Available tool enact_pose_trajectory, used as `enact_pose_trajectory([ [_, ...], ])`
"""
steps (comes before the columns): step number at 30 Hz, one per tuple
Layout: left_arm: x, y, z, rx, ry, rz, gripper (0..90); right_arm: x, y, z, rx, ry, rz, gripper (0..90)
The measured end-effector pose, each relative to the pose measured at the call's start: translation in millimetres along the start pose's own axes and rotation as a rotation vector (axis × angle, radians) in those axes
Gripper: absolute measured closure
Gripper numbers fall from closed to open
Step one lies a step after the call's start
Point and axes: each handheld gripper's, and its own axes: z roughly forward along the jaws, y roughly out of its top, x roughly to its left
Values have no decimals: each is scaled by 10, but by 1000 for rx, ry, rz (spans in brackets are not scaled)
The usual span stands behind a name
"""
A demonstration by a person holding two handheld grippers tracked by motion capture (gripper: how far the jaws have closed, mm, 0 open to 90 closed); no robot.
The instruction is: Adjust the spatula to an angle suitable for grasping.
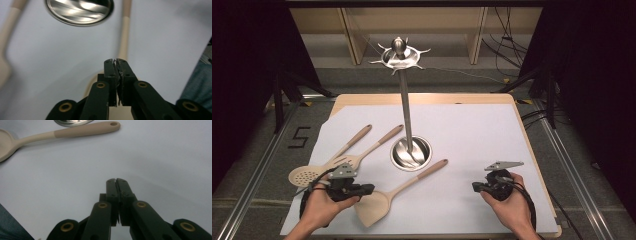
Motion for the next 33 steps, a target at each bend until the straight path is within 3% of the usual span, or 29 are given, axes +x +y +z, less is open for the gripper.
enact_pose_trajectory([
  [5, -241, 30, 248, 99, -66, 38, 889, -22, 16, -9, 48, 32, 5, 900],
  [6, -294, 30, 299, 114, -85, 44, 889, -16, 10, 0, 44, 17, 0, 900],
  [8, -360, 30, 371, 172, -102, 88, 889, -6, 3, 2, 49, 26, 4, 900],
  [9, -395, 24, 404, 201, -109, 90, 889, 12, -3, 7, 48, 27, 18, 900],
  [10, -411, 26, 429, 236, -117, 131, 889, 19, -10, 21, 30, 19, 19, 900],
  [11, -455, 10, 460, 249, -114, 123, 889, 22, -7, 20, 37, 22, 25, 900],
  [12, -474, 0, 481, 278, -113, 149, 889, -4, 2, 19, 44, 22, -4, 900],
  [15, -524, -69, 539, 330, -104, 151, 889, 8, 3, 17, 45, 27, -2, 900],
  [19, -527, -79, 521, 338, -91, 164, 890, 46, -7, 30, 42, 28, 42, 900],
  [21, -523, -82, 517, 338, -90, 169, 890, 50, -3, 32, 45, 28, 43, 900],
  [22, -529, -85, 513, 340, -89, 158, 891, 11, 9, 32, 59, 27, 2, 900],
  [26, -522, -81, 485, 356, -64, 184, 892, 7, 10, 38, 57, 28, 6, 900],
  [29, -493, -83, 453, 357, -55, 171, 891, 1, -1, 41, 25, 19, 8, 900],
  [31, -508, -79, 442, 352, -48, 169, 888, -21, 11, 20, 45, 31, 4, 895],
  [32, -504, -72, 441, 345, -54, 180, 881, 13, 8, 14, 46, 31, 57, 888],
  [33, -508, -60, 421, 340, -57, 179, 867, 7, 11, 4, 48, 36, 55, 883],
])
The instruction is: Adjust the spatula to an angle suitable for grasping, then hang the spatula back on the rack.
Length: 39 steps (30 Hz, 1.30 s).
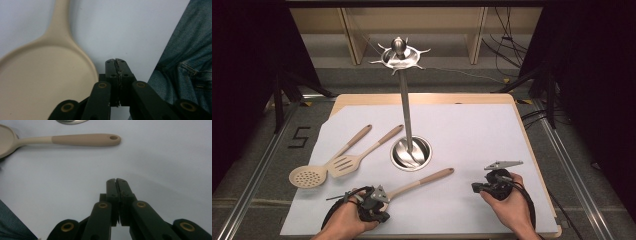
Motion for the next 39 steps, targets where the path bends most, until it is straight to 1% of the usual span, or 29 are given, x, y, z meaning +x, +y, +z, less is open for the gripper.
enact_pose_trajectory([
  [4, 49, 71, -200, -95, -12, 39, 770, -66, -12, -31, -23, -14, -6, 826],
  [5, 77, 92, -245, -119, 0, 56, 739, -105, -11, -43, -12, -27, -20, 811],
  [6, 123, 117, -281, -135, 16, 91, 693, -145, -12, -30, -32, -44, -39, 801],
  [7, 154, 136, -287, -170, 36, 86, 648, -172, -15, -32, -42, -45, -44, 788],
  [8, 176, 160, -285, -195, 59, 64, 607, -153, -22, -50, -30, -61, -6, 772],
  [9, 209, 185, -282, -214, 77, 62, 562, -171, -27, -45, -49, -52, -4, 756],
  [10, 239, 215, -291, -214, 97, 61, 532, -171, -24, -66, -42, -78, -10, 744],
  [11, 255, 240, -287, -223, 102, 50, 518, -170, -29, -76, -51, -76, -3, 731],
  [13, 276, 289, -286, -218, 117, 51, 493, -181, -39, -84, -69, -87, -9, 718],
  [14, 285, 308, -280, -211, 113, 52, 487, -183, -49, -57, -110, -75, 3, 715],
  [15, 289, 325, -277, -206, 123, 63, 481, -201, -46, -86, -73, -45, -9, 709],
  [16, 288, 338, -265, -200, 134, 65, 477, -201, -45, -84, -75, -53, -14, 702],
  [17, 286, 353, -261, -185, 132, 81, 477, -181, -44, -71, -84, -88, -6, 696],
  [18, 276, 361, -248, -179, 129, 76, 477, -180, -26, -104, -27, -101, -17, 694],
  [19, 274, 368, -234, -172, 124, 75, 478, -190, -30, -62, -67, -67, -20, 692],
  [20, 287, 379, -224, -157, 121, 95, 483, -190, -19, -63, -55, -63, -31, 690],
  [21, 297, 386, -208, -144, 124, 113, 488, -172, -20, -34, -87, -91, -30, 690],
  [22, 290, 388, -184, -131, 114, 91, 499, -169, 8, -83, -18, -98, -40, 691],
  [24, 304, 414, -150, -88, 120, 123, 514, -173, 27, -60, -30, -96, -54, 714],
  [26, 316, 443, -114, -45, 116, 125, 519, -178, 49, -62, -16, -101, -75, 732],
  [27, 314, 460, -87, -48, 120, 111, 524, -183, 55, -63, -12, -102, -90, 737],
  [29, 324, 501, -65, -19, 126, 135, 543, -178, 58, -64, -8, -98, -92, 750],
  [30, 333, 525, -68, 19, 120, 158, 552, -173, 57, -66, -8, -99, -95, 757],
  [31, 328, 541, -42, 21, 112, 150, 561, -169, 51, -54, -21, -94, -98, 762],
  [34, 329, 593, -6, 47, 102, 186, 558, -146, 53, -62, 4, -98, -116, 772],
  [35, 314, 601, 19, 37, 94, 167, 559, -136, 54, -63, 9, -100, -117, 774],
  [36, 313, 613, 24, 57, 95, 175, 562, -115, 51, -61, 15, -96, -101, 776],
  [38, 330, 650, 40, 83, 97, 208, 561, -122, 54, -56, 11, -100, -118, 777],
  [39, 308, 652, 86, 49, 100, 166, 567, -119, 55, -54, 11, -100, -116, 778],
])
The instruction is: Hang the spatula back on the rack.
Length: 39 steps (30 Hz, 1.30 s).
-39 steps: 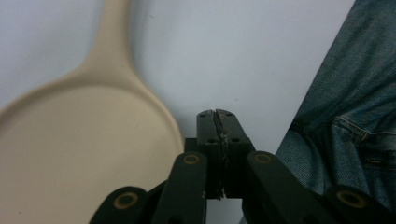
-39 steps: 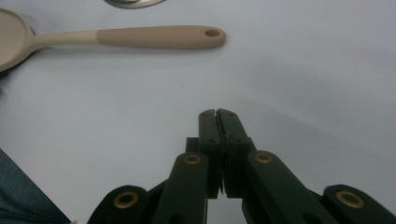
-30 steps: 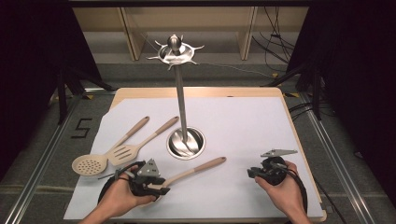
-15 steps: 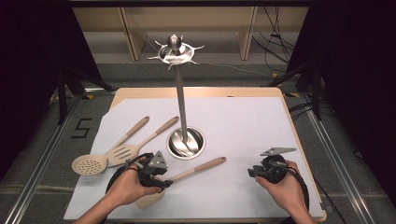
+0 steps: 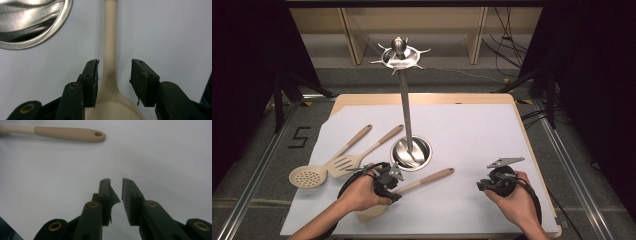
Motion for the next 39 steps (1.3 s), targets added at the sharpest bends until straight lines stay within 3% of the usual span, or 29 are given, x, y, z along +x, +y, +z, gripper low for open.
enact_pose_trajectory([
  [4, 13, 52, 62, 31, -11, -4, 593, -13, 0, 7, 3, 15, -1, 780],
  [5, 11, 62, 78, 34, -12, -6, 595, -10, 0, 0, 10, -1, -3, 781],
  [10, 11, 122, 149, 63, -2, 4, 612, -9, -7, 18, 4, 1, 0, 780],
  [12, 28, 154, 166, 83, -5, 25, 621, -3, -11, 31, -7, 2, 0, 780],
  [14, 26, 174, 201, 84, -9, 21, 628, -5, -10, 25, 5, 3, -7, 778],
  [16, 53, 205, 204, 119, -6, 69, 636, -6, -11, 23, 5, 3, -3, 776],
  [18, 60, 231, 224, 121, -10, 87, 641, -10, -13, 20, 2, 6, 1, 776],
  [19, 52, 240, 238, 117, -9, 77, 645, -5, -22, 34, -17, 6, 13, 776],
  [20, 52, 249, 247, 121, -5, 90, 657, -14, -17, 11, 9, 5, 7, 776],
  [26, 45, 279, 270, 141, -19, 104, 706, -13, -27, 24, 3, 11, 12, 774],
  [33, 41, 291, 265, 151, 3, 88, 771, -5, -29, 21, 6, 27, 42, 773],
  [34, 34, 289, 263, 151, 7, 88, 773, -17, -31, 18, 0, 11, 27, 773],
  [39, 14, 245, 248, 119, 10, 69, 778, -44, -46, 14, 1, 6, 36, 772],
])
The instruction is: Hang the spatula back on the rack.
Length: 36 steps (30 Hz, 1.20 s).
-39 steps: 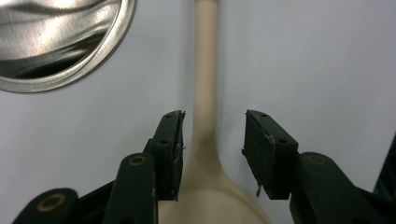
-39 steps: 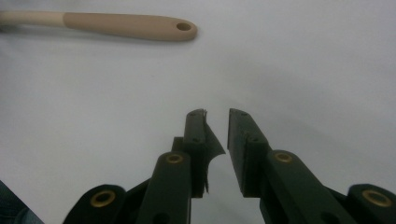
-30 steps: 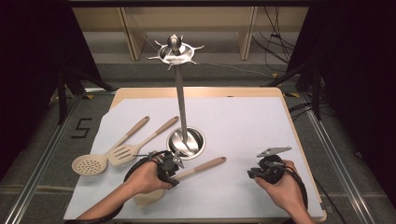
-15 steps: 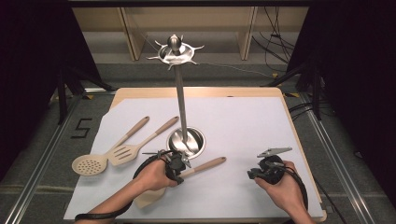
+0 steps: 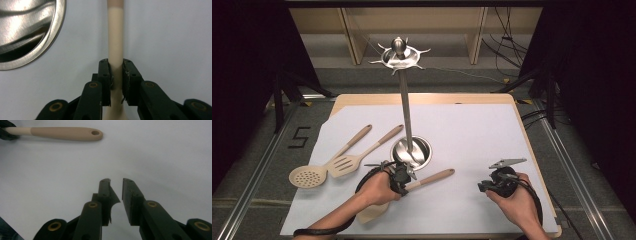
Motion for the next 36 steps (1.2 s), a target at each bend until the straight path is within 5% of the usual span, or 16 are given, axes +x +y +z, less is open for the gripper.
enact_pose_trajectory([
  [7, -14, -118, -42, -128, -11, -75, 779, -30, 5, -32, -14, -16, 30, 771],
  [13, -13, -232, -204, -237, 34, -102, 779, -40, 1, -35, -21, -17, 42, 769],
  [14, -34, -251, -226, -277, 17, -137, 779, -39, 2, -36, -22, -18, 42, 769],
  [18, -48, -329, -365, -343, 50, -152, 779, -43, 13, -48, -14, -24, 44, 768],
  [22, -81, -405, -454, -439, 85, -211, 779, -39, 10, -42, -22, -21, 41, 766],
  [28, -122, -509, -558, -540, 119, -243, 779, -28, 14, -25, -30, -23, 28, 764],
  [29, -142, -523, -569, -556, 110, -274, 778, -27, 17, -34, -18, -26, 24, 764],
  [36, -154, -619, -653, -632, 159, -286, 779, -14, 15, -22, -30, -23, 39, 763],
])
